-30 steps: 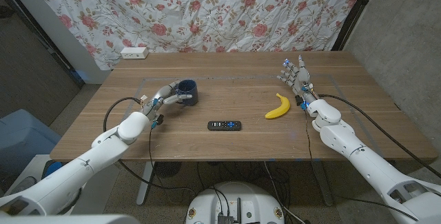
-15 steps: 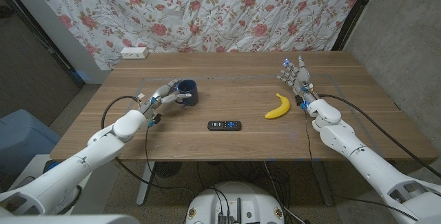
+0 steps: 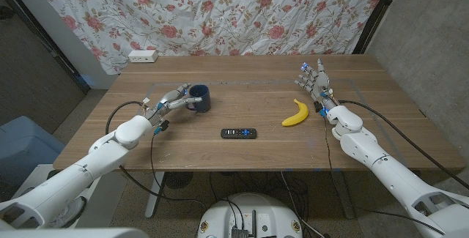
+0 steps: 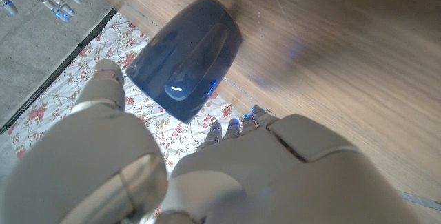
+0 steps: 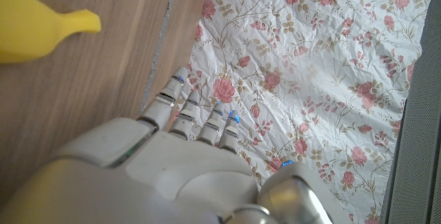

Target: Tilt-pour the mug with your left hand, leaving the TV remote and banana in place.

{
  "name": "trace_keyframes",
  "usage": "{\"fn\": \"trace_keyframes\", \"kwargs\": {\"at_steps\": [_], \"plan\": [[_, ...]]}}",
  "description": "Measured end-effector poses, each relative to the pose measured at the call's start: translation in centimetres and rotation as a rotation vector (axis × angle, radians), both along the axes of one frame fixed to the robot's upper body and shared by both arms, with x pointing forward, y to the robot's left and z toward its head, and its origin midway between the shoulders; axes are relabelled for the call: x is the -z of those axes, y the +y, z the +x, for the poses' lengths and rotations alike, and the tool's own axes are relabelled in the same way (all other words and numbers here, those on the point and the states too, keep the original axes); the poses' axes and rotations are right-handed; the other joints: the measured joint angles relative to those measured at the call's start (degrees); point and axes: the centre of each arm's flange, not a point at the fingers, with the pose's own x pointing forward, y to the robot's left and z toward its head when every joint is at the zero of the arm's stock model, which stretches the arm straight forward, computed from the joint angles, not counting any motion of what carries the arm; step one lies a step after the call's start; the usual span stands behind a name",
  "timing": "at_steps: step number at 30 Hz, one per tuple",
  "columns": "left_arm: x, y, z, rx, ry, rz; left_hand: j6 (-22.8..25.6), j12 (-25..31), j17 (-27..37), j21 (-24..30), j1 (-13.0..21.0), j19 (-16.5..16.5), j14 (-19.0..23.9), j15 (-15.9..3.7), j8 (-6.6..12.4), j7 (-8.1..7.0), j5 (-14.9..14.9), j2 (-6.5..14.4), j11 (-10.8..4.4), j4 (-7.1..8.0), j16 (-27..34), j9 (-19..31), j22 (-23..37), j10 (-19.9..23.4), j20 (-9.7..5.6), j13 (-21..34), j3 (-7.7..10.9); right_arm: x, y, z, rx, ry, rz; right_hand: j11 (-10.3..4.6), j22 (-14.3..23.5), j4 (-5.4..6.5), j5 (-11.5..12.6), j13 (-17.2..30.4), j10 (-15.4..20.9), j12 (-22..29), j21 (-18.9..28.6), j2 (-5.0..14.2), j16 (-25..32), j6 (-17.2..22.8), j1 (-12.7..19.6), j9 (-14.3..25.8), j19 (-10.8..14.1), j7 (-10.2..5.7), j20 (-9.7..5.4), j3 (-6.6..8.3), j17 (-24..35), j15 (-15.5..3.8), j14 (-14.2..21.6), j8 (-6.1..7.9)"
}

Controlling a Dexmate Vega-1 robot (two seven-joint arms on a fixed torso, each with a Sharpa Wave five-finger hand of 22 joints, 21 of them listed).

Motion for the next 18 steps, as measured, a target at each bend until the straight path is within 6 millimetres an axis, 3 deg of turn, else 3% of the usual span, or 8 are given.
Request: {"fn": "trace_keyframes", "kwargs": {"at_steps": [7, 12, 18], "plan": [[-0.1, 0.6, -0.2, 0.010, 0.008, -0.062, 0.0, 0.2, 0.0, 0.1, -1.3, 0.0, 0.0, -0.84, 0.46, -0.02, 0.0, 0.7, -0.63, 0.24, 0.2, -0.1, 0.0, 0.0, 0.00, 0.0, -0.24, 0.0, 0.0, 0.0, 0.000, 0.000, 0.000, 0.00, 0.0, 0.00, 0.0, 0.0, 0.0, 0.0, 0.0, 0.00, 0.0, 0.0, 0.0, 0.0, 0.0, 0.00, 0.00, 0.00, 0.0, 0.00, 0.0, 0.00], [-0.1, 0.7, -0.3, 0.024, 0.011, -0.109, 0.7, 0.6, 0.0, 0.2, -2.0, -0.2, -0.1, -1.97, 0.67, -0.20, 0.0, 1.4, -0.86, 0.24, 0.5, -0.2, 0.0, 0.2, -1.24, 0.0, -0.24, 0.0, 0.0, 0.0, 0.000, 0.000, 0.000, 0.00, 0.0, 0.00, 0.0, 0.0, 0.0, 0.0, 0.0, 0.00, 0.0, 0.0, 0.0, 0.0, 0.0, 0.00, 0.00, 0.00, 0.0, 0.00, 0.0, 0.00], [-0.3, 1.2, -0.2, 0.029, 0.014, -0.174, 1.8, 0.9, -0.1, 0.7, -2.6, 0.1, -0.1, -1.96, 0.90, -0.10, 0.0, 2.0, -1.17, 0.42, 0.7, -0.2, 0.0, 1.0, -2.17, 0.0, -0.05, 0.0, 0.0, 0.0, 0.000, 0.000, 0.000, 0.00, 0.0, 0.00, 0.0, 0.0, 0.0, 0.0, 0.0, 0.00, 0.0, 0.0, 0.0, 0.0, 0.0, 0.00, 0.00, 0.00, 0.0, 0.00, 0.0, 0.00]]}}
